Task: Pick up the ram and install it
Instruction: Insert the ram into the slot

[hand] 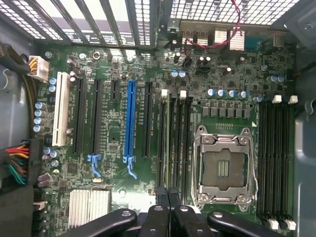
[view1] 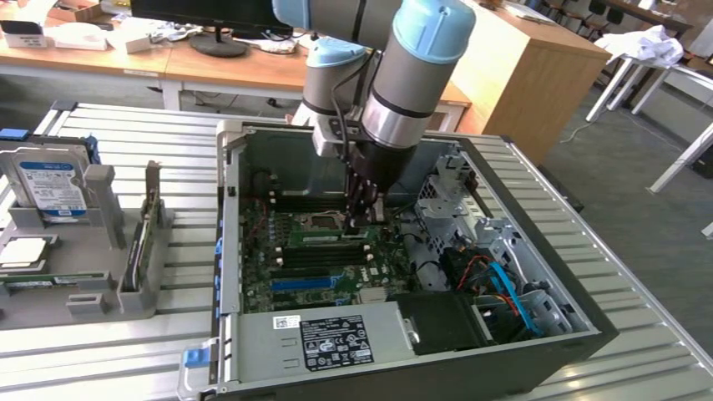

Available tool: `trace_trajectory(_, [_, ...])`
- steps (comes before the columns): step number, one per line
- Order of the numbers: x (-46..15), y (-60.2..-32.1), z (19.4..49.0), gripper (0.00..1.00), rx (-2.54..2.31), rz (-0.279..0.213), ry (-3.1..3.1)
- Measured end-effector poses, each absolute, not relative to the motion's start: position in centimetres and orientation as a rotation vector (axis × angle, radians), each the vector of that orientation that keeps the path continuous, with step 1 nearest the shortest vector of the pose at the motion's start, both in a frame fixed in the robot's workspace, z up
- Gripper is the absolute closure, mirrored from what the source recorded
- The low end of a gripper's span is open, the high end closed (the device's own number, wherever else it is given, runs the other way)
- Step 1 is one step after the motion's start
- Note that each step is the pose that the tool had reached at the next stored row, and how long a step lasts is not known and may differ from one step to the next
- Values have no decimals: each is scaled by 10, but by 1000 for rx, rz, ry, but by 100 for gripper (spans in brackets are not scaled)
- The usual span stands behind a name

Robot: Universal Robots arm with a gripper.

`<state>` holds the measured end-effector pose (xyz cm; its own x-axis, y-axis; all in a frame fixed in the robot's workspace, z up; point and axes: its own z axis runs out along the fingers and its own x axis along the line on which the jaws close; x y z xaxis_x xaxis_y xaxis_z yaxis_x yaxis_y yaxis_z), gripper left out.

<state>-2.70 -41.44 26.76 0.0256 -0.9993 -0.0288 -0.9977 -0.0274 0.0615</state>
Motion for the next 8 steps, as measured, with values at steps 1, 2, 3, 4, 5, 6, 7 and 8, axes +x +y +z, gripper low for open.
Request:
trace_trajectory(1, [-27,-414,267,88,2232,-99,-2174])
trace_trajectory(2, [-27,-414,266,88,2232,-99,-2174])
trace_trajectory(3, [-27,-414,265,88,2232,-99,-2174])
trace_trajectory(4, [-27,-414,264,88,2232,-99,-2174])
trace_trajectory(5, [-27,-414,263,88,2232,-99,-2174])
trace_trajectory(6, [-27,-414,262,88,2232,-99,-2174])
trace_trajectory(7, [-27,-414,261,88,2232,-99,-2174])
trace_trajectory(8, [-27,-414,260,88,2232,-99,-2174])
